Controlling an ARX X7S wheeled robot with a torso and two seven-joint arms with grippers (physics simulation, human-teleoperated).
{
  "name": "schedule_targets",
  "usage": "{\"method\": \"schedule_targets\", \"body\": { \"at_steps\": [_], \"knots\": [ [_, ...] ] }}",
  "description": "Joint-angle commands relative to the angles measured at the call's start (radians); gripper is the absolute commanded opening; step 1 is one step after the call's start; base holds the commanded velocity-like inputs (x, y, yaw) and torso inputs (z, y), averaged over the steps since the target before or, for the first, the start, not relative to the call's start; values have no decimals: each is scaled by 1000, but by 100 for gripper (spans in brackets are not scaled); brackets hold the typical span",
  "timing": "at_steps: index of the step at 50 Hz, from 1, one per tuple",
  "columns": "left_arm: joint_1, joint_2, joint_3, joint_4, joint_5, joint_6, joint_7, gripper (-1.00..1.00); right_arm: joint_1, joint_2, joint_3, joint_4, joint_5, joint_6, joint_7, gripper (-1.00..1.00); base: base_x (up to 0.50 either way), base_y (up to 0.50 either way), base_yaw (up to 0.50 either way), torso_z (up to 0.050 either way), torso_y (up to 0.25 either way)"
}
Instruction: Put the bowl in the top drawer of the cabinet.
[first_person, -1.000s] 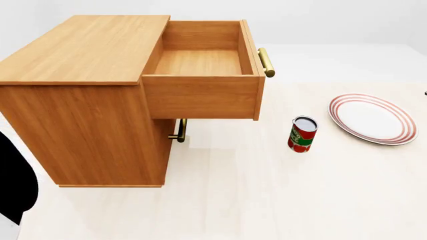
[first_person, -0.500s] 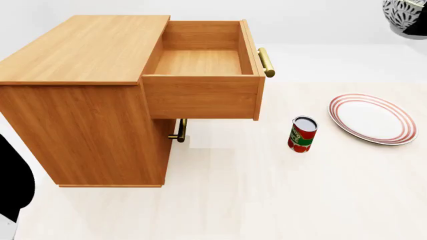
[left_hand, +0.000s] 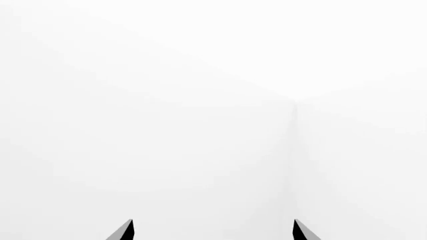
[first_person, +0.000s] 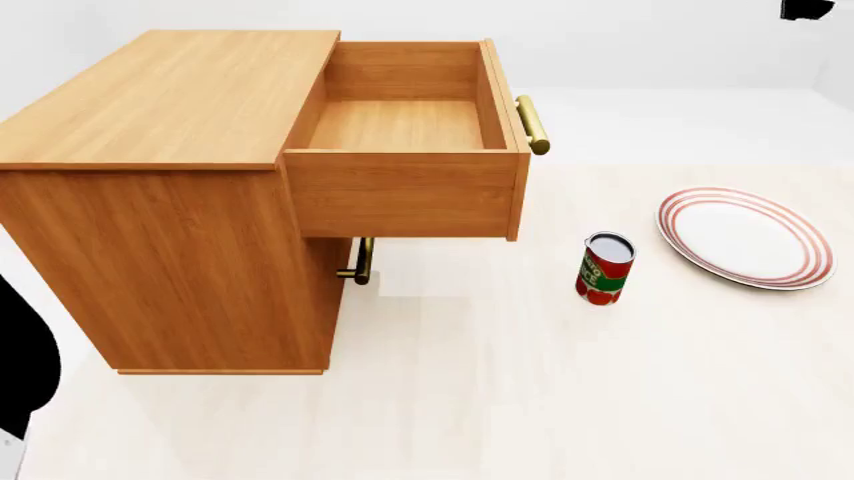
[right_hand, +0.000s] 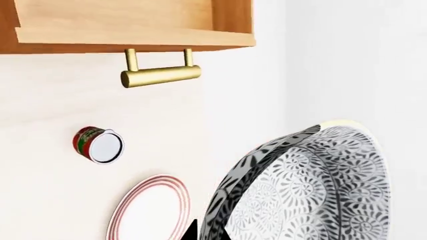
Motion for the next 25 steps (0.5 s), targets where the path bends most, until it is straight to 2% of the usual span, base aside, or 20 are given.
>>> {"method": "schedule_targets", "body": {
  "at_steps": [1,9,25],
  "knots": [
    [-16,-14,-11,10,-28,-14,-22,100,-24,-96,166,67,-92,-145,-24,-100,0,0,0,0,0],
    [-13,-18,-6,20,-22,-1,-15,100,-38,-145,260,67,-122,-212,-37,-100,0,0,0,0,1],
    [-48,-69,-56,51,-112,-53,-89,100,-59,-236,399,68,-132,-336,-48,-100,0,0,0,0,0]
  ]
}}
